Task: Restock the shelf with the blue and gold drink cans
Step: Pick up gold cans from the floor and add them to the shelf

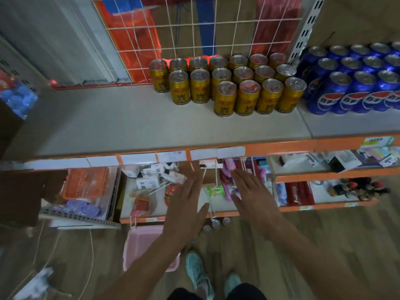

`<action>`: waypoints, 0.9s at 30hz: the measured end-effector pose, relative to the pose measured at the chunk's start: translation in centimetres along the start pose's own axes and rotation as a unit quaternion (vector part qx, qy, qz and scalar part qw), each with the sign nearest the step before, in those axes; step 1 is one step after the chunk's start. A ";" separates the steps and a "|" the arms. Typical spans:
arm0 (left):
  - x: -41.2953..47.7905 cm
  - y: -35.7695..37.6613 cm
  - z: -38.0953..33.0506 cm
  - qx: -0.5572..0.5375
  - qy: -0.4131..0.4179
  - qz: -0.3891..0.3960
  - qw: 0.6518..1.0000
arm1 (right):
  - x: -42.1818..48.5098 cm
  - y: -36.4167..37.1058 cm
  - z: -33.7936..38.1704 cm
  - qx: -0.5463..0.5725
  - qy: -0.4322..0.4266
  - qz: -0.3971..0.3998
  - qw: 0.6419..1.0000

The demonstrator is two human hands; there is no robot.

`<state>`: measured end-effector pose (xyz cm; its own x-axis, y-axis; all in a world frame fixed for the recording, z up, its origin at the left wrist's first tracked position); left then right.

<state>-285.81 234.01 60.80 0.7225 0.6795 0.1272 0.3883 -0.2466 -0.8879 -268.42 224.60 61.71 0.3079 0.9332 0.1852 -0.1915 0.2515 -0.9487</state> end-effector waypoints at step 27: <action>-13.4 40.8 7.9 0.002 -0.031 0.191 0.981 | -22.8 36.7 -14.0 0.071 0.195 0.279 0.938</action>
<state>-284.15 220.36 19.37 0.7787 0.5786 -0.2428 0.0930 -0.4892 -0.8672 -269.41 208.91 19.09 0.4360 0.7711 -0.4640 -0.5372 -0.1906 -0.8216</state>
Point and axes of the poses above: each hand's wrist, its own x-axis towards the middle knuckle, its own y-axis out of the palm, z = x × y, the point moved 5 cm from there along x, towards the middle knuckle, and after that the axes turned 2 degrees about -z, right-handed, at the moved point
